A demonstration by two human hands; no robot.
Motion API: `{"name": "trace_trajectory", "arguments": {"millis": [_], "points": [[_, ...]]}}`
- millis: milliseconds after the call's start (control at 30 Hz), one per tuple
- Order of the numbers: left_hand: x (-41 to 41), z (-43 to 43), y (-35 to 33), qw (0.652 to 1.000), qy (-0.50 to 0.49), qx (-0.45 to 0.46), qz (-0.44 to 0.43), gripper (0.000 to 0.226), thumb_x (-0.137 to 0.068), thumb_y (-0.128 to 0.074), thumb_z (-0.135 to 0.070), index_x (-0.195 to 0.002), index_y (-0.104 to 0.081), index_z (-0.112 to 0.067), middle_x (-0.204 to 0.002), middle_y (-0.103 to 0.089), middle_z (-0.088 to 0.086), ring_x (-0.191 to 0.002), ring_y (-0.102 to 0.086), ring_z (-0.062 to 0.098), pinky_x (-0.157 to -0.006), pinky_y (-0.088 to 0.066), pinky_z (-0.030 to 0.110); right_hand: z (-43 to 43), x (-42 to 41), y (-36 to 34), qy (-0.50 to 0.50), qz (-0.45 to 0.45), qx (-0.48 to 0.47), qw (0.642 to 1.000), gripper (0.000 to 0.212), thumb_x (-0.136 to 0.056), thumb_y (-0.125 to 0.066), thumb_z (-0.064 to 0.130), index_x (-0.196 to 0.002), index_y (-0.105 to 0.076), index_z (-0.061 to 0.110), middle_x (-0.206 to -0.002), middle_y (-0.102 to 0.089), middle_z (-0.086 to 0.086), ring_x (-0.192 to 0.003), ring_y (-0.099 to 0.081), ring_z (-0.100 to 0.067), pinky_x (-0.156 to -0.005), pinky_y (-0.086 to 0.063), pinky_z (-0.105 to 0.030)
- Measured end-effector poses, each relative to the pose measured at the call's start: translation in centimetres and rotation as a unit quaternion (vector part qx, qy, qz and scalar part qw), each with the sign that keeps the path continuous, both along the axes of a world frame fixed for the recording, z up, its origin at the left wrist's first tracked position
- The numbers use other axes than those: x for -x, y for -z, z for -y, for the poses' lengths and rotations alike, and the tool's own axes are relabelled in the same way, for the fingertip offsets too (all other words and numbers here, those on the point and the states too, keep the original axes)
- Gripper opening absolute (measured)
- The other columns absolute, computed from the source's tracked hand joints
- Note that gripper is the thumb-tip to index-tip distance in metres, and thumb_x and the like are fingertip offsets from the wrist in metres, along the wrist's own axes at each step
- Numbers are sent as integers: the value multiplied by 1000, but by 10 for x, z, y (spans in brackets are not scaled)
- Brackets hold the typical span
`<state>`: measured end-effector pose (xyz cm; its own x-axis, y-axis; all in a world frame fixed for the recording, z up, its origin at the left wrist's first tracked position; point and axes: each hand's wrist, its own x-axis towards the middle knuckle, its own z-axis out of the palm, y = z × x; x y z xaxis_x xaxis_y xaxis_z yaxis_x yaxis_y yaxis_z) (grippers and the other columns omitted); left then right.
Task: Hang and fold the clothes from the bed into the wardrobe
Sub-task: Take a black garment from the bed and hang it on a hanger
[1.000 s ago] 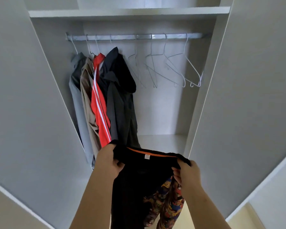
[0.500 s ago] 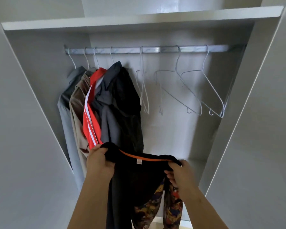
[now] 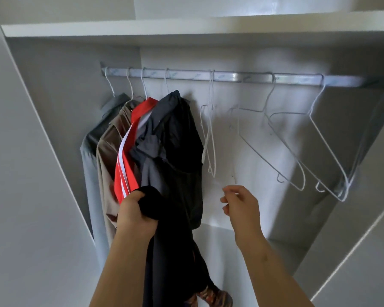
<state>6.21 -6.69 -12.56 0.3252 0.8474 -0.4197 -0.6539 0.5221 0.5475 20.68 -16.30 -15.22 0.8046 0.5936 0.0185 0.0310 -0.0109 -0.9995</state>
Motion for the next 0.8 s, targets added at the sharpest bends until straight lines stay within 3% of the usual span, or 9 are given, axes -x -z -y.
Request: {"name": "trace_trajectory", "arguments": {"millis": [133, 233, 333, 467, 567, 633, 667, 733, 800], "points": [[-3, -39, -4, 1000, 21, -7, -3, 27, -87, -33, -2, -63, -40, -11, -33, -39, -4, -23, -36, 7, -32, -36, 11, -43, -5, -22, 2, 79, -26, 997, 22, -94, -49, 22, -80, -56, 37, -81, -58, 17, -74, -55, 0, -65, -40, -13], [-13, -65, -10, 999, 49, -20, -2, 24, -87, -37, -3, -67, -47, -9, -42, -49, 1, -36, -47, 10, -42, -45, 19, -74, -13, -32, -4, 113, -10, 994, 18, -95, -48, 30, -111, -55, 35, -104, -51, 21, -93, -49, 3, -83, -43, -18], [-26, -87, -14, 998, 69, -15, 0, 15, -87, -43, -5, -80, -56, -6, -64, -59, 6, -56, -57, 16, -58, -50, 30, -103, -24, -37, -14, 101, 10, 995, 48, -93, -50, 38, -138, -36, 29, -125, -40, 12, -111, -39, -6, -100, -41, -32], [-37, -111, -16, 997, 75, -9, 10, 14, -88, -45, -6, -81, -57, -8, -58, -61, 4, -53, -59, 14, -49, -49, 26, -131, -37, -39, -31, 76, 82, 993, 72, -87, -58, 43, -146, -21, 24, -147, -34, -5, -131, -38, -25, -107, -32, -39], [-44, -125, -18, 997, 77, -20, 14, 16, -87, -45, -5, -79, -58, -8, -57, -61, 3, -55, -57, 14, -52, -51, 27, -141, -44, -35, -5, 42, 82, 996, 67, -86, -64, 34, -141, -28, 20, -122, -53, -5, -97, -55, -14, -83, -40, -19], [-48, -132, -19, 996, 85, -30, 22, 18, -87, -44, -4, -78, -58, -7, -54, -63, 4, -50, -60, 15, -51, -51, 27, -144, -48, -30, 49, 39, 70, 996, 48, -87, -64, 25, -129, -41, 18, -91, -54, 5, -71, -50, -2, -53, -39, -6], [-50, -135, -20, 995, 89, -31, 23, 19, -88, -43, -4, -77, -57, -7, -48, -61, 3, -43, -59, 13, -46, -50, 23, -145, -50, -27, 77, 43, 64, 994, 37, -88, -63, 19, -121, -46, 17, -82, -51, 6, -64, -49, -3, -42, -37, -7], [-54, -140, -20, 995, 97, -30, 17, 21, -89, -41, -3, -71, -53, -6, -39, -54, 0, -32, -52, 9, -38, -46, 16, -147, -54, -22, 119, 64, 60, 989, 21, -88, -57, 8, -107, -52, 16, -73, -50, 3, -57, -50, -7, -37, -34, -8], [-58, -143, -20, 994, 105, -29, 12, 25, -89, -40, -3, -66, -48, -7, -35, -48, -1, -28, -47, 8, -35, -43, 14, -145, -56, -19, 141, 91, 68, 983, 18, -87, -51, 1, -96, -55, 16, -67, -49, 2, -53, -49, -11, -40, -33, -15]]}}
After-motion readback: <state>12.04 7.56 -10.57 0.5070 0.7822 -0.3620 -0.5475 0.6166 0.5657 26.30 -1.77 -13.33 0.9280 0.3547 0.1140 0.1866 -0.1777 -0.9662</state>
